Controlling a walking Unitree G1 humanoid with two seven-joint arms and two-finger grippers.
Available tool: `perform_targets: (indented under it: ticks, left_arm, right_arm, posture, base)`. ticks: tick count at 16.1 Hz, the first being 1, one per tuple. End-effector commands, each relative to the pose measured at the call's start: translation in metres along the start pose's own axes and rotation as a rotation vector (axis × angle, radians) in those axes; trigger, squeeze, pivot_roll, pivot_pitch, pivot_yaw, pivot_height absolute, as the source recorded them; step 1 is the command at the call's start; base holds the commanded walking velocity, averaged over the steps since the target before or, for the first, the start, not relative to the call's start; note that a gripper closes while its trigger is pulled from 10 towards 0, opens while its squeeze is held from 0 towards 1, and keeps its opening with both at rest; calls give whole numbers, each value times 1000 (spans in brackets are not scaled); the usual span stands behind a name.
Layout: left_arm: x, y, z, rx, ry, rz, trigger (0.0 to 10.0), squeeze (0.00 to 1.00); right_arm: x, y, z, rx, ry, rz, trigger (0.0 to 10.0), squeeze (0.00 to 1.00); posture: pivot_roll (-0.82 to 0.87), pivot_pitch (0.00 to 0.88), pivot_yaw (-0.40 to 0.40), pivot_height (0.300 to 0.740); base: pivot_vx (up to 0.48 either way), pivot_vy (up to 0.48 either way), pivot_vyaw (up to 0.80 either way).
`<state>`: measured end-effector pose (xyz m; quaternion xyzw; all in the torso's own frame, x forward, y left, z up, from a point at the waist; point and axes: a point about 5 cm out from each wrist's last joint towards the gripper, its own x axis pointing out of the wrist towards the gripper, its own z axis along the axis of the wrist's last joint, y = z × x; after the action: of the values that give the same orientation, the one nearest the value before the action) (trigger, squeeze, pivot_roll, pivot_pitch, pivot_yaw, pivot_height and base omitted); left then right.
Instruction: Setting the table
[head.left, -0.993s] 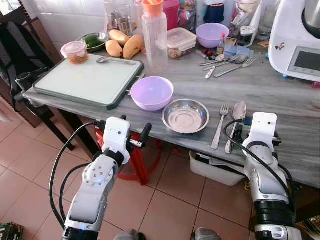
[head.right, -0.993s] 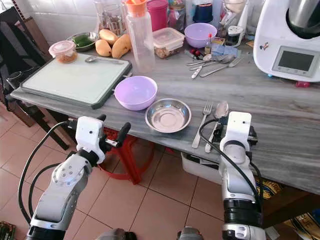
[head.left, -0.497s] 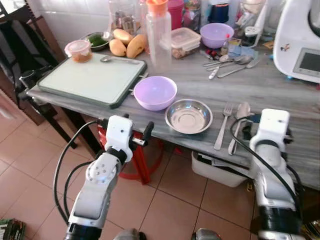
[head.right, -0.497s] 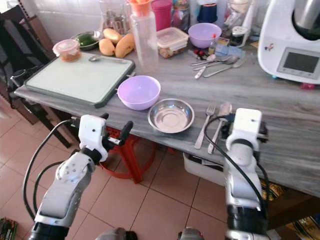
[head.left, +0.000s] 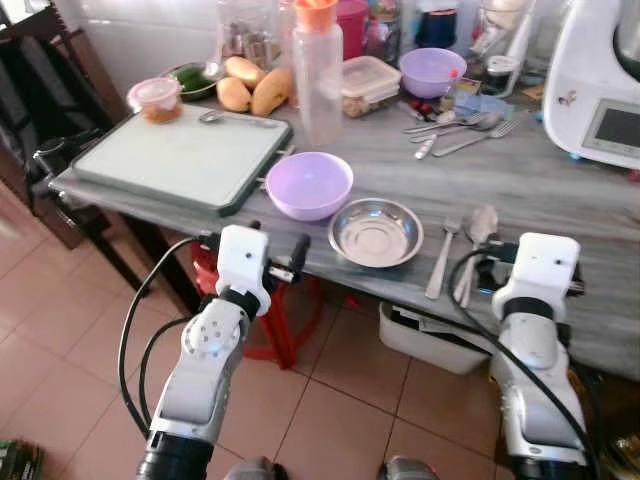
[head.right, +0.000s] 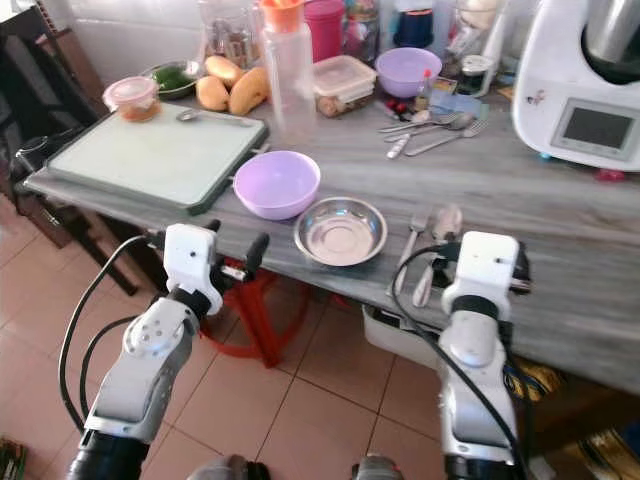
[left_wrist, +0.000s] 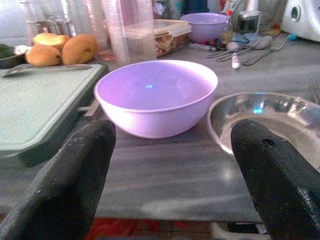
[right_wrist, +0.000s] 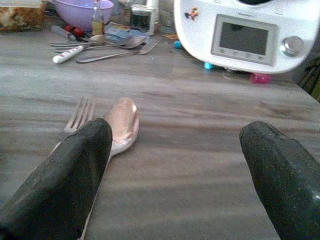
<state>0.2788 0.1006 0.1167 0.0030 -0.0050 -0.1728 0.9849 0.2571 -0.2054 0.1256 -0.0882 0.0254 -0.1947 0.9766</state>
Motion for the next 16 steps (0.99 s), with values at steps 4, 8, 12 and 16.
perform_targets:
  ticks: [4,8,12,16]
  left_arm:
    - [3,6,-3,-24,3,46,10000,0]
    - [1,8,-8,-22,14,68,10000,0]
    - [-1,18,-7,-3,9,107,10000,0]
    - [-14,39,-9,27,18,191,10000,0]
  right_arm:
    - [-6,4,8,20,-80,55,10000,0]
    - [-15,10,11,7,-132,132,10000,0]
    - [-17,5,10,-40,-193,131,10000,0]
    - [-25,17,13,159,-155,194,10000,0]
  posture:
    - [-89,0,57,740]
    - [-92,0,52,740]
    - [-69,0,39,740]
    - [-57,0,36,740]
  base:
    - [0,0,-750]
    - [-289,0,0]
    - [-351,0,0]
    - [-362,0,0]
